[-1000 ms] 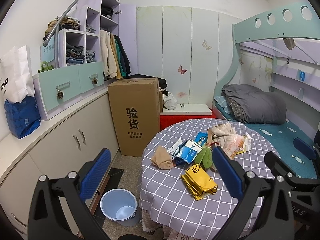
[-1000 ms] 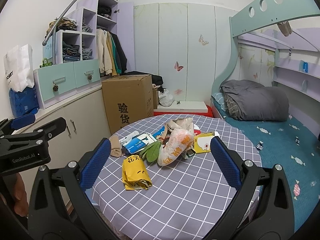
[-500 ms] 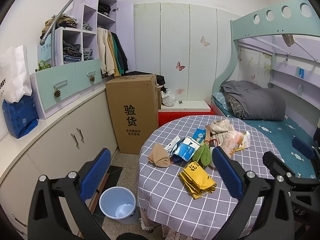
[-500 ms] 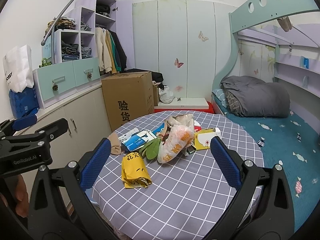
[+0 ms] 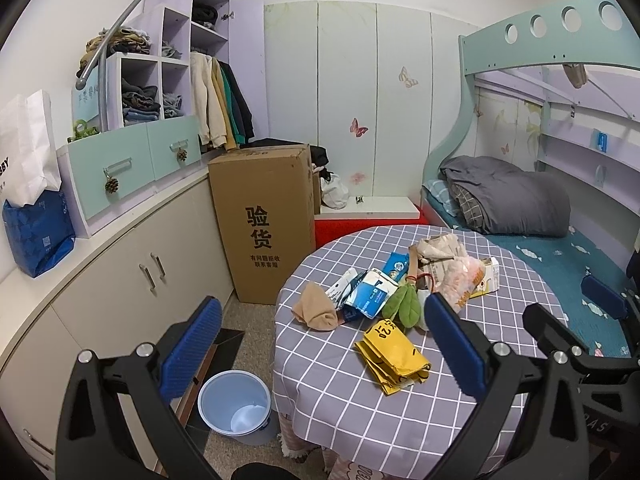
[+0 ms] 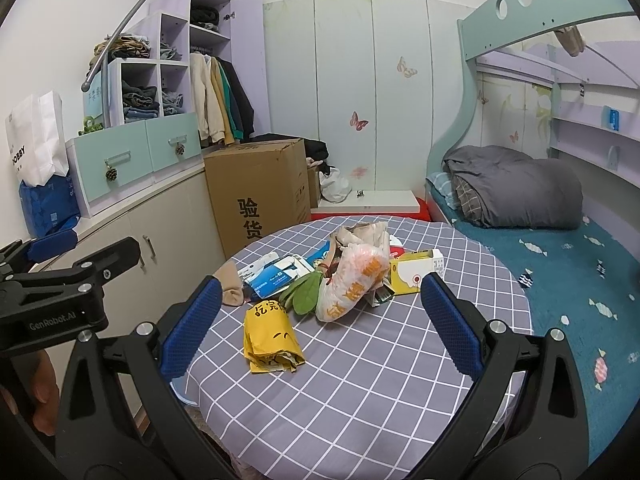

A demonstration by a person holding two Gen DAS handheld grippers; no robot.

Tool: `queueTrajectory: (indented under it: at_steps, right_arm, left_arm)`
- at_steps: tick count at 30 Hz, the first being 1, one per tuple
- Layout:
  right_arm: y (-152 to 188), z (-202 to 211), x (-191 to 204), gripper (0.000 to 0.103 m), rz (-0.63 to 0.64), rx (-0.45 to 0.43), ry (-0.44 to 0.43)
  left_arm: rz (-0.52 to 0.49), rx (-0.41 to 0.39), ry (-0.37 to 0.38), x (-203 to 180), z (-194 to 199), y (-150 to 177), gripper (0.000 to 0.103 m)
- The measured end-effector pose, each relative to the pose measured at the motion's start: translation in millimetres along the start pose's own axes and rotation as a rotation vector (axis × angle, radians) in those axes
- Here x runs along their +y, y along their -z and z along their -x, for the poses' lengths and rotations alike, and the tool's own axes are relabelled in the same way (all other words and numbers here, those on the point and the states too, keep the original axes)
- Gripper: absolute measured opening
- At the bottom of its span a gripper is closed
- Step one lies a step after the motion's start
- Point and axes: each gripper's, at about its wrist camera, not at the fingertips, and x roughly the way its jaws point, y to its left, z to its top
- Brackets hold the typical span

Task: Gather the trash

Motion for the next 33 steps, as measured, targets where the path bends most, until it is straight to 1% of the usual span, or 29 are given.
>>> queueTrajectory:
  at_steps: [17,25,29,33]
  right_arm:
    - [1,0,-1,0.097,-0.008,0.007,-0.005]
    - [3,-5,-4,0.097,-0.025,0.035,-0.015]
    - [4,-10,-9,0.097,-0.042,0.051,-0.015]
    - [10,-20,-15,0.097,-0.063,0.086,-0.003]
  left_arm:
    - [-0.001,0.02,0.005,-2,-4,1,0.099]
    - [0.006,0.041,-0.009,1,-12,4,0.099]
    - [0.011,0.093,0.004,2,-24,8,0.099]
    - [0.018,0.173,0.038,3,-46,18,0.099]
